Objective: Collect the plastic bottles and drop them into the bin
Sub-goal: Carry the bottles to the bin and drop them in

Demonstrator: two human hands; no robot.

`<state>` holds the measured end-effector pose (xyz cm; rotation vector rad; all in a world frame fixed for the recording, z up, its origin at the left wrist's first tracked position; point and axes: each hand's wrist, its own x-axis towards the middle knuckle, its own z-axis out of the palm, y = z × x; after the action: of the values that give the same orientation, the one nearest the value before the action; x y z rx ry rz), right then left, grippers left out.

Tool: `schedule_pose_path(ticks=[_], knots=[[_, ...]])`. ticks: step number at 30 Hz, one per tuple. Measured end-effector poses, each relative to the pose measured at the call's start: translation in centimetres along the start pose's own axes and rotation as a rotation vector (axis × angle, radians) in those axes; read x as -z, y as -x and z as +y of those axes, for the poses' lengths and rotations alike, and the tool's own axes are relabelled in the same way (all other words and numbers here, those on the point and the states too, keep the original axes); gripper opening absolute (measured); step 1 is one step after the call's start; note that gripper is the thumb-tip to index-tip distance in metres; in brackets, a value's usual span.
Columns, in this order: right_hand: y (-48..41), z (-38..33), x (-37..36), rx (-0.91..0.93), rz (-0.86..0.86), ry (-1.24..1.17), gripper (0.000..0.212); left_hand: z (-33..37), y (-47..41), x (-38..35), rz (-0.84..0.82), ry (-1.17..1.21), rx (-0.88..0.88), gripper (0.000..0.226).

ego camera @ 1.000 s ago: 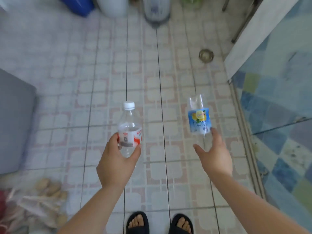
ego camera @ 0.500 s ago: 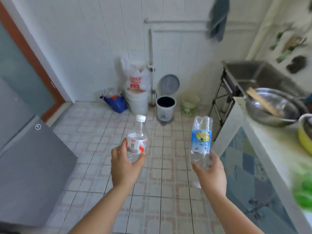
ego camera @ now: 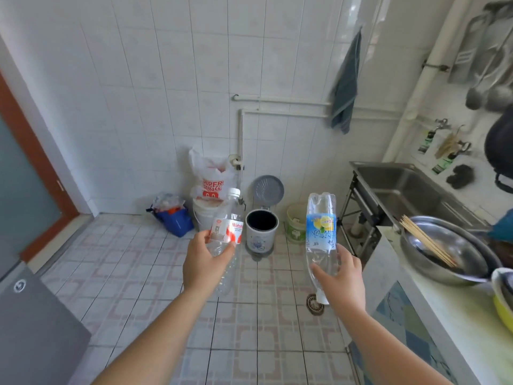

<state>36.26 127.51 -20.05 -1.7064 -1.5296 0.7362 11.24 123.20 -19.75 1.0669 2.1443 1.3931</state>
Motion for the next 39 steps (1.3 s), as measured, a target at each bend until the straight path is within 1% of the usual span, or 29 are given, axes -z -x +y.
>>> schedule_pose_path(ticks=[6, 11, 16, 20, 23, 24, 28, 34, 39], knots=[[-7.1, -3.4, -4.6, 0.002, -0.006, 0.001, 0.073, 1.5, -9.7, -2.4, -0.067, 0.009, 0.06, 0.054], [-13.1, -4.3, -7.5, 0.002, -0.04, -0.013, 0.072, 2.3, -15.6, -5.7, -0.104, 0.019, 0.096, 0.052], [-20.6, -4.2, -10.1, -0.026, -0.064, -0.059, 0.072, 3.2, -22.0, -10.3, -0.12, -0.008, 0.083, 0.052], [-28.4, -3.8, -11.3, -0.025, -0.091, -0.078, 0.07, 4.7, -27.3, -15.1, -0.098, -0.002, 0.093, 0.054], [-34.7, -3.2, -11.8, -0.032, -0.144, -0.039, 0.071, 5.7, -31.2, -19.2, -0.073, -0.035, 0.132, 0.051], [-35.3, -3.4, -11.9, -0.03, -0.154, -0.023, 0.073, 5.9, -31.6, -19.4, -0.07, -0.042, 0.132, 0.05], [-43.0, -3.1, -12.9, -0.019, -0.216, 0.058, 0.076, 6.4, -36.3, -24.7, -0.058, -0.027, 0.185, 0.049], [-51.7, -2.7, -16.5, -0.045, -0.287, 0.116, 0.077, 5.6, -42.6, -30.5, -0.127, -0.05, 0.239, 0.053], [-57.6, -2.4, -20.9, -0.087, -0.332, 0.14, 0.074, 3.6, -49.1, -34.5, -0.174, -0.105, 0.269, 0.054]])
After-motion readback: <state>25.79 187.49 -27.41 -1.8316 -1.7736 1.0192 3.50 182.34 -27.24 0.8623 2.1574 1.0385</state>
